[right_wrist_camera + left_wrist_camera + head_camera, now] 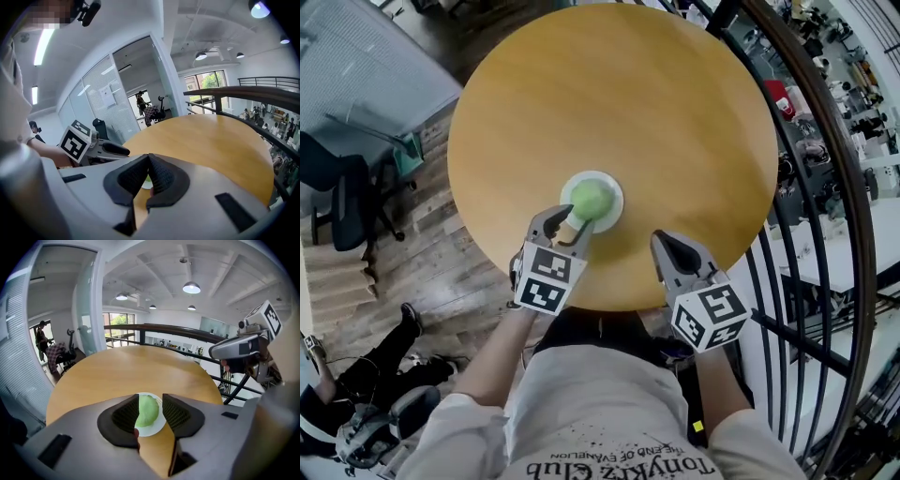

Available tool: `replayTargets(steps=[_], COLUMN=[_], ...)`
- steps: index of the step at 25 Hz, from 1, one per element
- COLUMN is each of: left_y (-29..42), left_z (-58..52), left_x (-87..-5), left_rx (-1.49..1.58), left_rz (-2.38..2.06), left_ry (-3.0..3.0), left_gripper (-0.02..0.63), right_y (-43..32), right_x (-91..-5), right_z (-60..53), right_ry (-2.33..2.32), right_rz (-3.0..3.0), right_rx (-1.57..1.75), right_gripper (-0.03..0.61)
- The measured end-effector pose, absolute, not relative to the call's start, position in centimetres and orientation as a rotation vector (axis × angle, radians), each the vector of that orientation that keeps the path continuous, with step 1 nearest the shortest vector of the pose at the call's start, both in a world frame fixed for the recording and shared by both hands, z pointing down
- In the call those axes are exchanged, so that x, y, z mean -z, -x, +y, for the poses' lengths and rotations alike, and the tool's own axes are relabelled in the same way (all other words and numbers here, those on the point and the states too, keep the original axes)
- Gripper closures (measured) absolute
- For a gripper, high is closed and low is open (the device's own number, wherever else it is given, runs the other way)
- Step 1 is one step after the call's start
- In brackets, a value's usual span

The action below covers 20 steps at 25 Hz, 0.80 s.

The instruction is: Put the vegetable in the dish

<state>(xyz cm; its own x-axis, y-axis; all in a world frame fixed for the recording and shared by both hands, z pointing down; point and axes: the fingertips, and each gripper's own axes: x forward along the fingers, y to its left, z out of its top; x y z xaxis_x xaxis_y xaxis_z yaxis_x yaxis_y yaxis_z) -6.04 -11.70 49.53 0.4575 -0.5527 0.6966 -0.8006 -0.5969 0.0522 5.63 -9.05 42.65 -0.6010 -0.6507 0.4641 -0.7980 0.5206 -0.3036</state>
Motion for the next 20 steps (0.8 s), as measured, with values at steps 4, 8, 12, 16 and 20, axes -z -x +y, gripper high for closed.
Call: replayTargets(steps=[4,8,12,16,20], left_y=[5.5,5.3,5.1,4.9,5.1], left_z=[-9.9,-7.6,-5.5,-4.5,-3.6], left_x=[-46.7,-43.6,-41.4,-39.9,-39.4], left_rx=[-0.868,-0.826,-0.777,-0.747,-0.749], left_rz=[-1.158,-1.18,-1.2,-1.229,-1.235], left_ry=[-2.387,-2.434,-2.455,-2.465,-2.461], left_gripper=[0.484,0.538,0.558,0.572,0.583], right_y=[-6.0,-6.7,-7.4,-7.8,-7.5], right_x=[-41.4,-39.9,-38.4,-37.0,-35.9], right_z=[-8.2,-6.8,-5.2,-4.7,-4.3], right_ry=[-1.223,-1.249,-1.261,-1.27,-1.269], right_rz=[-2.478,-2.486,-2.51,-2.529,-2.541], right_rx=[-0.697,-0.685,-0.691,-0.659,-0.646], right_gripper=[0.557,0.557,0.557,0.557,0.557])
